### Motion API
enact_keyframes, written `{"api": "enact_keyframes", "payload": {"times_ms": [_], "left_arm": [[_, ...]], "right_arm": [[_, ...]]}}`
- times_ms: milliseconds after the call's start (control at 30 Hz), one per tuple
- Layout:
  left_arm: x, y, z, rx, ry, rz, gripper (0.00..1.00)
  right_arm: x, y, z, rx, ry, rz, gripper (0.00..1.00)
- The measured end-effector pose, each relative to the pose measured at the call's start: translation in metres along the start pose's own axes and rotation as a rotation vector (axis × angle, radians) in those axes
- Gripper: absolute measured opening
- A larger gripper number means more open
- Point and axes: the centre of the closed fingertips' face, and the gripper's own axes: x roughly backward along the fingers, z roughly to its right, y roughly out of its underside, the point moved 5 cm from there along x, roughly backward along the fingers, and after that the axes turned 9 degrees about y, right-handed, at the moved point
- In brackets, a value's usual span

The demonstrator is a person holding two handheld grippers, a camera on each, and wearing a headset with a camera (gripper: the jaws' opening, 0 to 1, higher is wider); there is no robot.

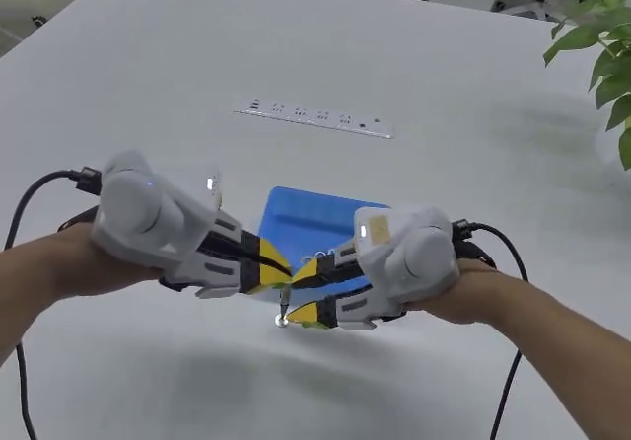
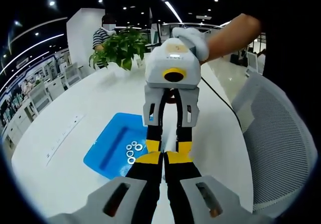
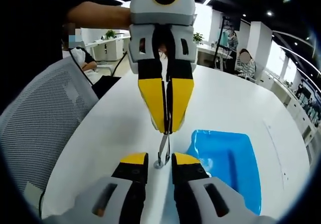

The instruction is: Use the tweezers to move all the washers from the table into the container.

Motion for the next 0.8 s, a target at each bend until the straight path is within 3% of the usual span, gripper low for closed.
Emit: {"api": "enact_keyframes", "payload": {"times_ms": [433,800], "left_arm": [[0.0003,0.0000,0.0001,-0.015,0.020,-0.019,0.05],[0.0003,-0.0012,0.0031,-0.013,0.027,-0.022,0.05]], "right_arm": [[-0.0067,-0.0007,0.0016,0.071,-0.020,-0.024,0.10],[-0.0051,0.0000,0.0011,0.032,-0.011,-0.017,0.08]]}}
